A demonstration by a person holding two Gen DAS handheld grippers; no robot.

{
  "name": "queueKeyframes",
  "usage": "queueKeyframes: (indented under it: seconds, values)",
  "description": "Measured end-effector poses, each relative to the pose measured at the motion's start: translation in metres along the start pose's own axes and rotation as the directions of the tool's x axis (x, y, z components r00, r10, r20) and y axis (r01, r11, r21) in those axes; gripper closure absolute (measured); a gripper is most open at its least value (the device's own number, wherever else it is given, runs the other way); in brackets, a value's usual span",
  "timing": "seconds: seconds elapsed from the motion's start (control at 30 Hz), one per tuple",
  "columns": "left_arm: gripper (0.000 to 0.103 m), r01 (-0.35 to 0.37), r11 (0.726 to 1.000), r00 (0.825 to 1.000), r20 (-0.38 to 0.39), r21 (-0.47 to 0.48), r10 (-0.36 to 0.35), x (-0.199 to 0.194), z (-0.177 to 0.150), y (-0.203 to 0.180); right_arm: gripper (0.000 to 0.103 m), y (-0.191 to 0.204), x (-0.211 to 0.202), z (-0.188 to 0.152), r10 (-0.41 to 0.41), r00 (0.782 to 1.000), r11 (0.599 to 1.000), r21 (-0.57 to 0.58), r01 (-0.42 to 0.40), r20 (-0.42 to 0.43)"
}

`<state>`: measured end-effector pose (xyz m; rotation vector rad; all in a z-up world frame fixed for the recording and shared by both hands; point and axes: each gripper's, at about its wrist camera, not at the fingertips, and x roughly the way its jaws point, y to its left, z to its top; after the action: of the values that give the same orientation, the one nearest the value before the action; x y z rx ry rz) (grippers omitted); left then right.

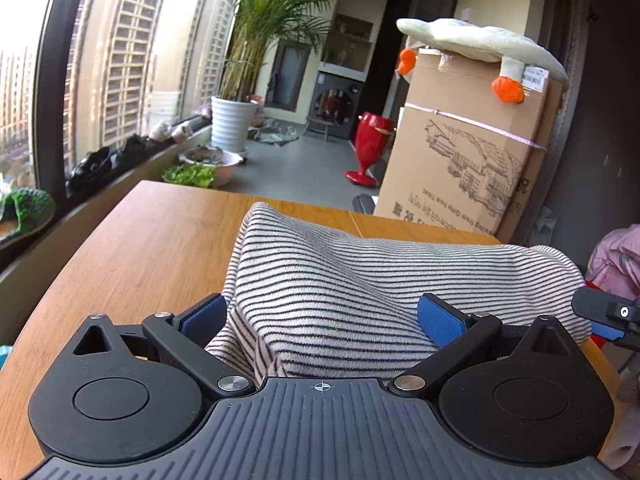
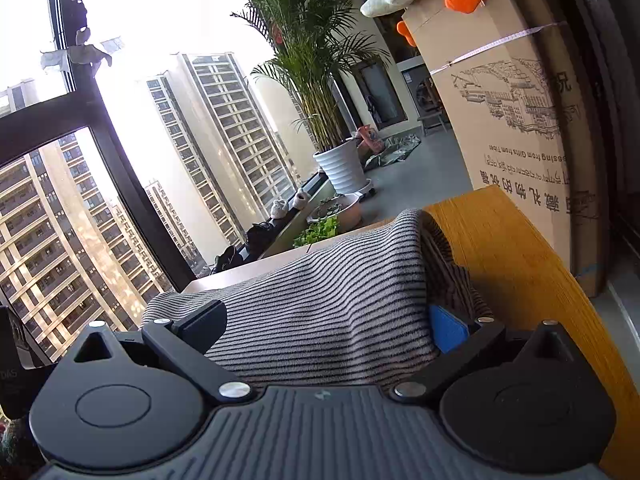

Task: Fold clothes

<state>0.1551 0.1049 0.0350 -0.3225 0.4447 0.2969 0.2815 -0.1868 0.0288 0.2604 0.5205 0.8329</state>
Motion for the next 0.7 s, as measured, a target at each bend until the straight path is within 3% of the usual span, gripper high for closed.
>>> queueKeyframes:
  seconds: [0.07,0.1,0.2,0.27,0.3,0.37,0.43,0.5,0.57,0.6,0.63,0.7]
  values:
    - [0.0,-0.024,0.999,0.999,0.026,0.043,0.023,-0.007,-0.002,-0.005,0.0,-0.001,-0.008,-0.004,-0.04,0.998,0.999,0.01,0.04,0.053]
    - [0.0,-0.032,0.993,0.998,0.052,0.116,0.026,-0.014,-0.004,-0.018,0.0,-0.005,-0.015,-0.004,-0.05,0.993,0.999,0.022,0.048,0.11]
    - [0.0,-0.056,0.933,0.991,0.133,0.356,0.008,-0.035,-0.012,-0.06,0.0,-0.025,-0.031,0.005,-0.105,0.963,0.99,0.112,0.08,0.247]
    - [0.0,-0.03,0.859,0.984,0.167,0.511,-0.065,-0.047,-0.016,-0.103,0.0,-0.048,-0.033,0.018,-0.133,0.956,0.972,0.223,0.075,0.261]
    - [0.0,-0.024,0.81,0.978,0.18,0.586,-0.101,-0.05,-0.02,-0.123,0.0,-0.061,-0.03,0.026,-0.127,0.962,0.96,0.274,0.057,0.243]
    - [0.0,-0.007,0.7,0.97,0.176,0.714,-0.17,-0.05,-0.03,-0.162,0.0,-0.095,-0.018,0.042,-0.035,0.989,0.909,0.417,-0.03,0.147]
    - [0.0,0.03,0.606,0.968,0.128,0.795,-0.216,-0.04,-0.039,-0.193,0.0,-0.122,-0.002,0.048,0.088,0.993,0.828,0.549,-0.117,0.079]
    - [0.0,0.034,0.563,0.974,0.099,0.826,-0.205,-0.02,-0.047,-0.211,0.0,-0.139,0.017,0.048,0.186,0.982,0.757,0.635,-0.154,0.017]
    - [0.001,0.035,0.526,0.98,0.074,0.85,-0.184,0.002,-0.055,-0.227,0.0,-0.143,0.034,0.046,0.241,0.97,0.728,0.666,-0.167,-0.021]
    - [0.007,0.032,0.522,0.983,0.066,0.852,-0.169,0.011,-0.056,-0.231,0.0,-0.143,0.04,0.044,0.264,0.964,0.723,0.666,-0.182,-0.024]
    - [0.028,0.029,0.524,0.987,0.06,0.852,-0.151,0.02,-0.057,-0.233,0.0,-0.141,0.043,0.043,0.268,0.963,0.731,0.656,-0.186,-0.025]
    - [0.046,0.047,0.512,0.987,0.038,0.858,-0.154,0.03,-0.06,-0.236,0.0,-0.136,0.048,0.043,0.262,0.964,0.755,0.63,-0.181,-0.038]
